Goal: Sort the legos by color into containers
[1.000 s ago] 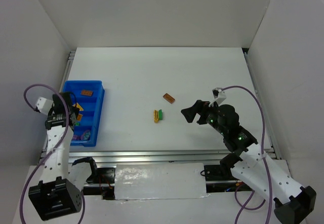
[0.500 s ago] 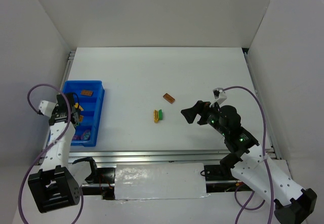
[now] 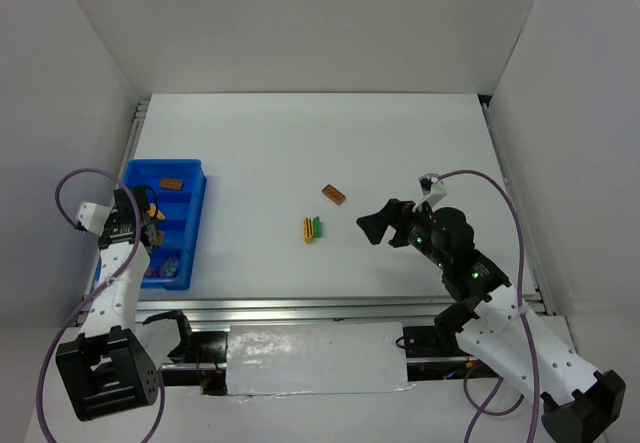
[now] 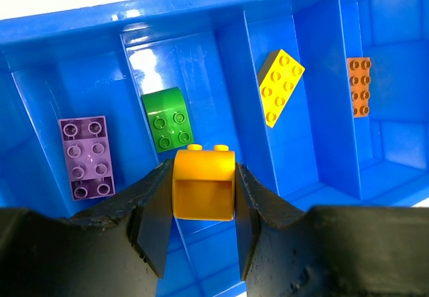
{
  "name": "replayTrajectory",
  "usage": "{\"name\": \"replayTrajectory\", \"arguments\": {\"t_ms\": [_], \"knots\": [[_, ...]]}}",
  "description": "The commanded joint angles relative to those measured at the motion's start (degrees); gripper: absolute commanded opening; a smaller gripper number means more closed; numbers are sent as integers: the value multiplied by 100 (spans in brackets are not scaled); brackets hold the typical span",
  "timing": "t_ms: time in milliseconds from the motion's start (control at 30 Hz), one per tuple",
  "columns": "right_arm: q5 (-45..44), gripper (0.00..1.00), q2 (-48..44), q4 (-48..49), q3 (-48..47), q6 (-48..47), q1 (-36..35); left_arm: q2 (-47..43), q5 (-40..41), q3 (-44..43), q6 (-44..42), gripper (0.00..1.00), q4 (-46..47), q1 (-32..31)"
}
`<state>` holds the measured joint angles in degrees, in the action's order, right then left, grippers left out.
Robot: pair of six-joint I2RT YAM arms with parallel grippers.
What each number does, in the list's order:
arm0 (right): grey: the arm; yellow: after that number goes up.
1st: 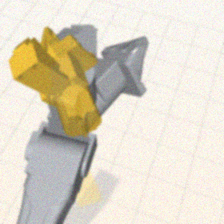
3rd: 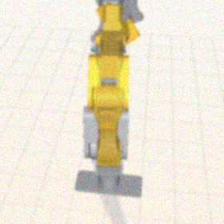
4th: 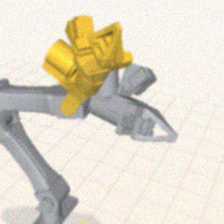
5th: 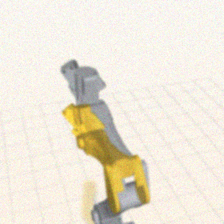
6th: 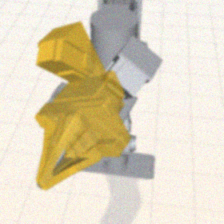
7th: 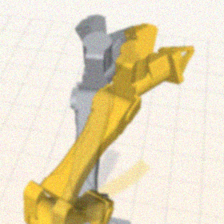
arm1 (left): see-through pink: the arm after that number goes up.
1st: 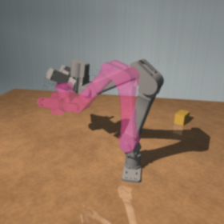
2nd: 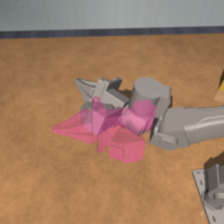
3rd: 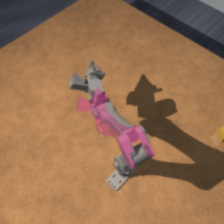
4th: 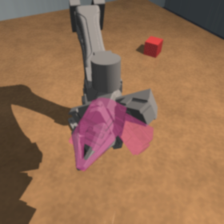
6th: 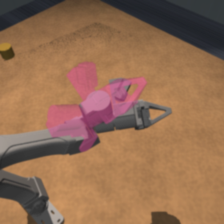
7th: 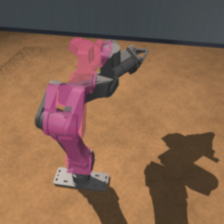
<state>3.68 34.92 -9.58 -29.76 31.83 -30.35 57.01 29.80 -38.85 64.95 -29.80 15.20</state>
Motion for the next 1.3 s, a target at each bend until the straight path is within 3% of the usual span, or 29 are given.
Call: {"name": "replayTrajectory", "arguments": {"t_ms": [0,433,567,800,1267], "knots": [[-17,100,-64,194,-83,-90,20,-85,158,53,158,36,80,27],[89,100,6,229,-92,-99,20,-76,114,194,53,63,264,18],[71,100,-29,238,-74,-99,20,12,0,211,-34,61,431,27],[89,100,68,238,-100,-107,20,-234,-141,36,-149,72,308,18],[27,100,15,220,-83,-99,20,-551,-405,-518,-641,82,-34,27]]}}
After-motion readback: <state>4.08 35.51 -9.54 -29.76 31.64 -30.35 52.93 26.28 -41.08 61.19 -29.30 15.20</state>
